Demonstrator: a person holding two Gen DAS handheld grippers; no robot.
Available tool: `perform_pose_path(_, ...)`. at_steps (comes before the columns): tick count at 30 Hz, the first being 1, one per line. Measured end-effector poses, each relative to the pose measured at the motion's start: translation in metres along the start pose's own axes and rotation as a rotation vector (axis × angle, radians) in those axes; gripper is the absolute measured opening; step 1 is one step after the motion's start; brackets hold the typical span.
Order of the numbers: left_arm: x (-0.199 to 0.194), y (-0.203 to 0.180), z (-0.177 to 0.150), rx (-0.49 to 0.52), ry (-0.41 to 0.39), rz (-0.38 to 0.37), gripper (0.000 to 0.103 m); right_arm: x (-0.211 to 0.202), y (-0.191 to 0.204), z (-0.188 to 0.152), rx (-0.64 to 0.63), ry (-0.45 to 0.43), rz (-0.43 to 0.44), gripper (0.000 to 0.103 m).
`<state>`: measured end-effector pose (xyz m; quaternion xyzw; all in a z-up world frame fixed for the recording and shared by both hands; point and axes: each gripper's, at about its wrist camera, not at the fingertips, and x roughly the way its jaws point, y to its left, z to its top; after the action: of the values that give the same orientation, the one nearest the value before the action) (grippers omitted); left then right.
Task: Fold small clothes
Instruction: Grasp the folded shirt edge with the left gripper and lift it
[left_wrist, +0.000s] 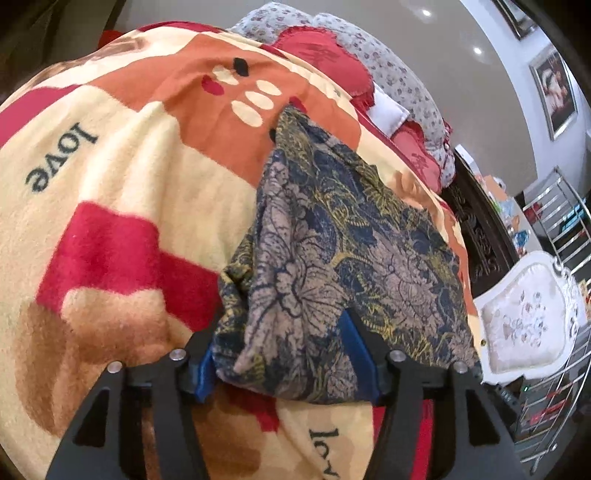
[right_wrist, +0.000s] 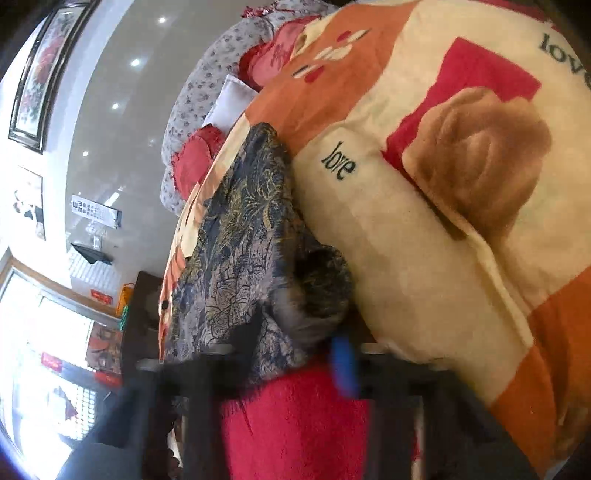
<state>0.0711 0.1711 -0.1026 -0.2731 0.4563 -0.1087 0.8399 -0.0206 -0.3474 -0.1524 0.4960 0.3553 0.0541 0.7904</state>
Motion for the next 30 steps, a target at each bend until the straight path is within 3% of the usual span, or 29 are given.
perform_pose_path(1,-0.001,0.001,0.001,-0.008,0.001,0.009,0.052,-0.001,0.001,0.0,-0.01,-0.007,-0.008,0.027)
perform_pose_path(3,-0.001,0.004,0.003,-0.016,0.008,0.039,0.031,-0.002,0.004,-0.001,-0.031,-0.018,-0.017,0.026)
perform_pose_path(9,-0.006,0.01,0.002,-0.051,0.025,0.024,0.012,-0.004,0.003,0.003,-0.015,-0.015,-0.043,0.026)
perform_pose_path(11,-0.011,0.006,0.002,-0.042,0.02,0.023,0.011,-0.008,0.009,0.004,-0.047,-0.02,-0.032,0.025)
perform_pose_path(12,-0.016,0.003,0.001,-0.031,0.018,0.02,0.01,-0.011,0.012,0.004,-0.064,-0.023,-0.035,0.018)
perform_pose_path(19,-0.062,0.008,-0.019,-0.003,0.062,-0.02,0.01,-0.05,0.031,-0.002,-0.155,0.034,-0.025,0.016)
perform_pose_path(25,-0.093,0.034,-0.049,-0.074,0.116,-0.053,0.011,-0.083,0.014,-0.026,-0.069,0.122,0.033,0.016)
perform_pose_path(30,-0.071,0.051,-0.065,-0.122,0.158,-0.036,0.017,-0.079,-0.01,-0.04,-0.02,0.161,-0.004,0.016)
